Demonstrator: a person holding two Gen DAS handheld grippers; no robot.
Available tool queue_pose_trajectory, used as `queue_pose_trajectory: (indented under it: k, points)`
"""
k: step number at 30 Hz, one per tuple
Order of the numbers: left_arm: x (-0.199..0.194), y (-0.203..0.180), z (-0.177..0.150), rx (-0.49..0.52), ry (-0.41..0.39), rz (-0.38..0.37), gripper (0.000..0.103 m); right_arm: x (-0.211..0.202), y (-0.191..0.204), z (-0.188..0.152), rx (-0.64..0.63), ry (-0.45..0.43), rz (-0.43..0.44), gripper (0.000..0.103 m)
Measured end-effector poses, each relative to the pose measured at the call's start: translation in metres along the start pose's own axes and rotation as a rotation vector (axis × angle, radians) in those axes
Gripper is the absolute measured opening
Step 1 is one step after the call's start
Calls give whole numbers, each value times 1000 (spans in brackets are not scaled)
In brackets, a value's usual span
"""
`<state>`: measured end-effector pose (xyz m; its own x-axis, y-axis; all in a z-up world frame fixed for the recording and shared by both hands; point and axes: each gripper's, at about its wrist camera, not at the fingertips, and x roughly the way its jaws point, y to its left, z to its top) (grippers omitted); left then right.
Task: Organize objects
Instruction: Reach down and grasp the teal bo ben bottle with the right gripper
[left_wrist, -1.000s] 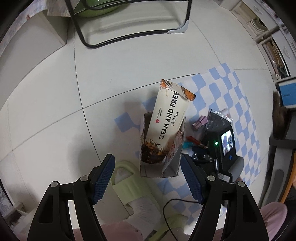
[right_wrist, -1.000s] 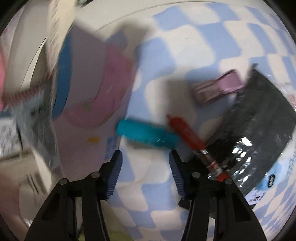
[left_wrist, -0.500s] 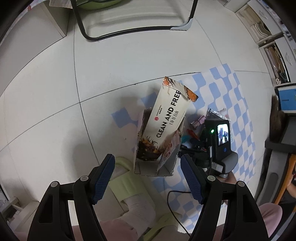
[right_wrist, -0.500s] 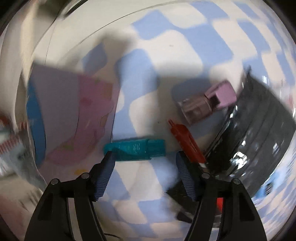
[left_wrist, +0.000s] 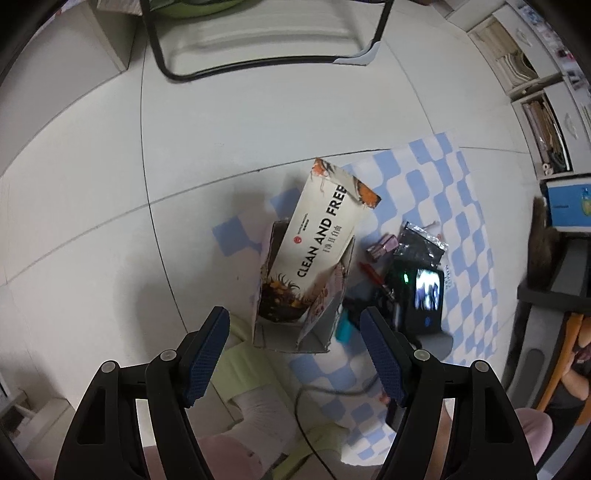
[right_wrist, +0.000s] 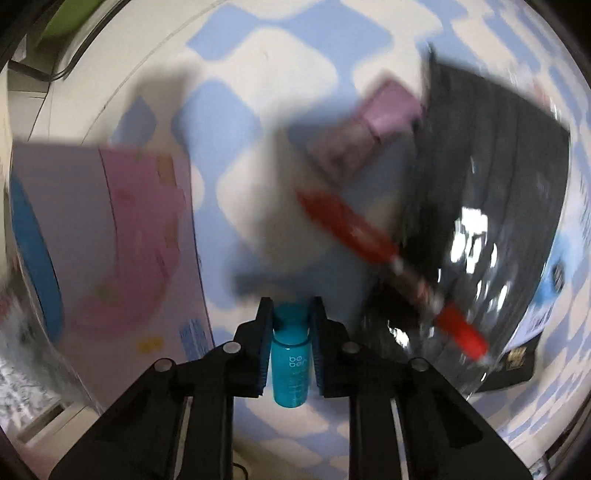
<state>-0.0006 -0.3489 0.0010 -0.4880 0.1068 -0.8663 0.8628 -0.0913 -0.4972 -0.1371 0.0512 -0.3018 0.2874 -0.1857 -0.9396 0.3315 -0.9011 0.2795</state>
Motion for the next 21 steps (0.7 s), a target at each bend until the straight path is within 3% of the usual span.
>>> queue_pose_trajectory:
  k: [3,5,7,9,12,14,15,16,21]
  points:
    - [4,-1,-4,29,-3,42,72,2,-23,-24,44,15,26,20]
    - [9,2,-9,21,10,48,72,2,-37,-40,95,16,72,27]
    - [12,4,-11,13,30,48,72,2,-47,-59,135,6,91,43]
    - [16,5,-13,9,46,49,72,6,-53,-78,154,6,97,48]
    - [17,1,-13,49,52,65,72,19,-56,-101,166,26,96,46]
    - [17,-3,-15,77,54,72,72,23,-57,-112,151,11,71,35]
    - [17,-6,-16,86,55,72,72,23,-59,-117,145,-1,60,24]
    - [18,-8,-17,94,58,69,72,25,-63,-121,161,8,72,24]
    - [28,-15,-20,111,94,7,72,8,-104,-150,334,-31,275,24]
